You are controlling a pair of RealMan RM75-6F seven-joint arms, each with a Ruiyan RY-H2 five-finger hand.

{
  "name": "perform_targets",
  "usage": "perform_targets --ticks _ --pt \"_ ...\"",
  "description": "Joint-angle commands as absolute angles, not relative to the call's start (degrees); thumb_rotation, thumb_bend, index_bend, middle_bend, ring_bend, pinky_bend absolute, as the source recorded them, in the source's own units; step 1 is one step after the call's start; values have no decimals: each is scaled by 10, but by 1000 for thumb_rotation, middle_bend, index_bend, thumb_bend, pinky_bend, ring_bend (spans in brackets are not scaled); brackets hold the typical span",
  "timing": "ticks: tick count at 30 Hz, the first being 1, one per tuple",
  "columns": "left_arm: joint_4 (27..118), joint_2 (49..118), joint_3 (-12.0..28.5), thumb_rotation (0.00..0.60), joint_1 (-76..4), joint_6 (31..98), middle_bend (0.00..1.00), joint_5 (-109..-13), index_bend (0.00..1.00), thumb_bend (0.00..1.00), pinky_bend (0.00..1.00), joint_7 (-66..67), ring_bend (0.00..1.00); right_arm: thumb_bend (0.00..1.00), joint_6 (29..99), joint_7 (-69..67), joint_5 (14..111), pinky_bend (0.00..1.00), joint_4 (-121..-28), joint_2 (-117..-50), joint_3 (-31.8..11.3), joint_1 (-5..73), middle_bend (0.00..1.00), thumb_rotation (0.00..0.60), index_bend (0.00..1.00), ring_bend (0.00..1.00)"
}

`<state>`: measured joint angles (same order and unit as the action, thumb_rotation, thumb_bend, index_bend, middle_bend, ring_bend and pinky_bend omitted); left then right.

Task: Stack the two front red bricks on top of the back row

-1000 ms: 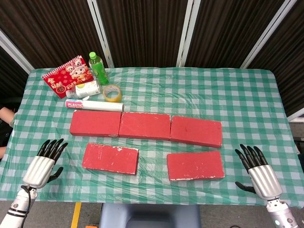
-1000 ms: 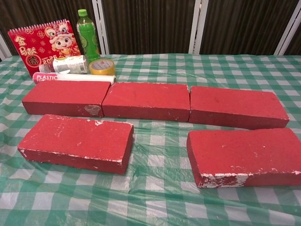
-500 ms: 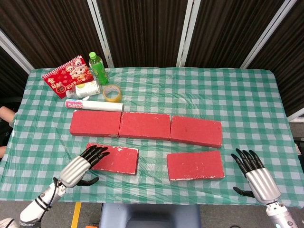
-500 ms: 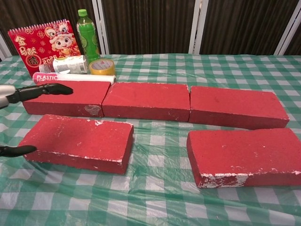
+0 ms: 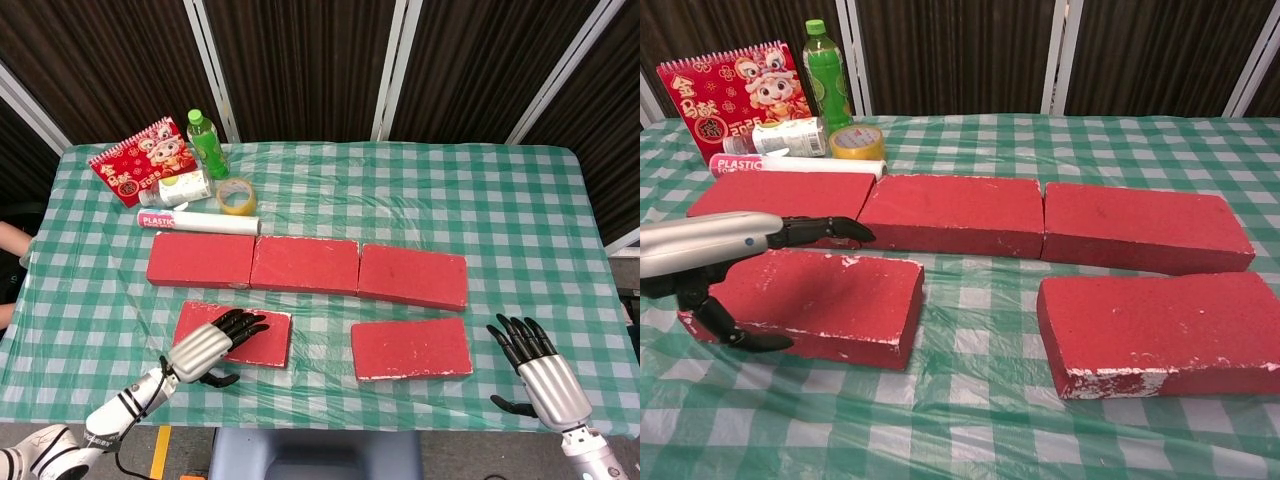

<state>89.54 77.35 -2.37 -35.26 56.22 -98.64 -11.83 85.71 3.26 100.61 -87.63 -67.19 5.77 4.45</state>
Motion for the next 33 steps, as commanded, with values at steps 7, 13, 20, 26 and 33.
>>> perform_targets --ticks 7,13,20,26,33 --pt "860 793 -20 600 -379 535 0 -970 0 281 0 -105 0 130 846 36 998 0 -876 -674 55 48 0 600 0 0" --pt "849 796 -20 600 -397 495 0 -943 0 279 0 -94 0 130 845 30 990 0 -880 -675 51 47 0 600 0 0" --pt "846 792 -24 600 -407 482 0 -930 0 280 0 -99 0 130 838 40 979 0 -882 -677 48 46 0 600 0 0" --pt "840 790 -24 600 -417 469 0 -917 0 281 0 -102 0 130 832 49 972 0 -887 -677 47 46 0 600 0 0" --pt "844 779 -18 600 -422 451 0 -884 0 281 0 -92 0 130 823 66 963 0 -891 -680 45 46 0 600 0 0"
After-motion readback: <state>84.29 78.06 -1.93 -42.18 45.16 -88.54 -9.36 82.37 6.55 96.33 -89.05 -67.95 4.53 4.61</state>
